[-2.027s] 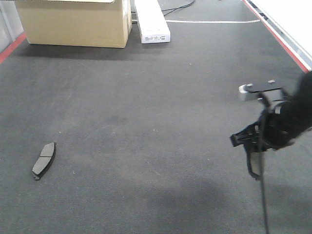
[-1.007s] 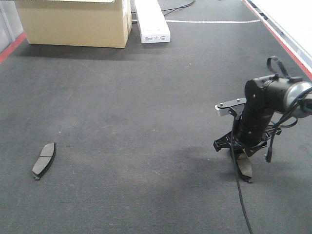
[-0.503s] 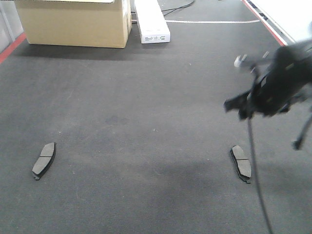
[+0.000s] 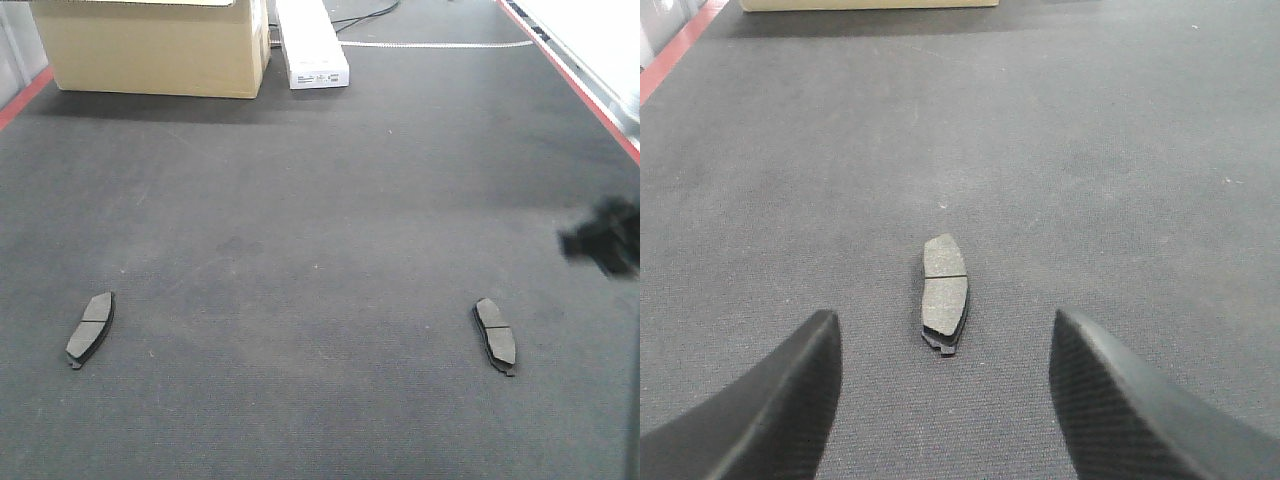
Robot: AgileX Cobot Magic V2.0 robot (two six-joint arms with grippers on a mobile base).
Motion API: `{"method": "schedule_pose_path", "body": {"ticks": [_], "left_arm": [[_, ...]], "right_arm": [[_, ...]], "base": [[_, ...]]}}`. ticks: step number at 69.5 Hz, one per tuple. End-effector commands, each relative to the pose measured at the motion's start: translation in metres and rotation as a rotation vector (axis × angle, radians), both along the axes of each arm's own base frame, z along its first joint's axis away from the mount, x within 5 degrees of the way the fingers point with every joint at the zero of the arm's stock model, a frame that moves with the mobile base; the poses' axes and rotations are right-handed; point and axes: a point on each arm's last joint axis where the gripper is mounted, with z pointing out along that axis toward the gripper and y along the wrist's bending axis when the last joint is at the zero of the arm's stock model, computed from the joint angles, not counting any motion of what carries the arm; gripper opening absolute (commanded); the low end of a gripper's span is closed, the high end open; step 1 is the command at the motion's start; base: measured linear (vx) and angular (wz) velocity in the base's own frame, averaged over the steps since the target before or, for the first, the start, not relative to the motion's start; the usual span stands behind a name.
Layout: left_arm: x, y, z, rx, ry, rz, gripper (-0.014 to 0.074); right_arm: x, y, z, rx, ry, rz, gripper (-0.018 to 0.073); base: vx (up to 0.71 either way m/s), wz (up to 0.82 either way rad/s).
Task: Move and align brake pads A on conveyor
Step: 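Open the right gripper and raise it off the pad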
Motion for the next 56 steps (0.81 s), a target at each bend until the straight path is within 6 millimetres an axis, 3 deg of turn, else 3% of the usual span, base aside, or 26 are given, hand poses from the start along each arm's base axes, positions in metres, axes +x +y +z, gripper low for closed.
{"method": "schedule_pose_path", "body": {"ticks": [1,15,26,32,41,56], "left_arm": [[0.003,0.0,0.015,-0.022,-0.099,0.013,0.0449],[0.003,0.0,0.015,-0.022,-0.099,0.013,0.0449],[0.003,0.0,0.015,-0.022,-0.099,0.013,0.0449],[0.003,0.0,0.015,-0.022,-0.099,0.013,0.0449],[0.003,0.0,0.015,-0.022,-0.099,0.013,0.0449],[0.003,0.0,0.015,-0.022,-0.099,0.013,0.0449]], "right_arm": [[-0.033,-0.004,0.013,0.024,-0.217,0.025,0.0415],[-0.114,-0.016,0.005,0.074,-0.475,0.036,0.0415],[-0.157,-0.023,-0.014,0.107,-0.627,0.034,0.0415],[-0.165,-0.024,-0.025,0.118,-0.629,0.027,0.0415],[-0.16,-0.024,-0.036,0.11,-0.605,0.029,0.0415],[-0.157,-0.022,-0.034,0.114,-0.69,0.05,0.0415]], "base": [[0.0,0.0],[0.0,0.0],[0.0,0.0],[0.0,0.0],[0.0,0.0],[0.0,0.0]]}}
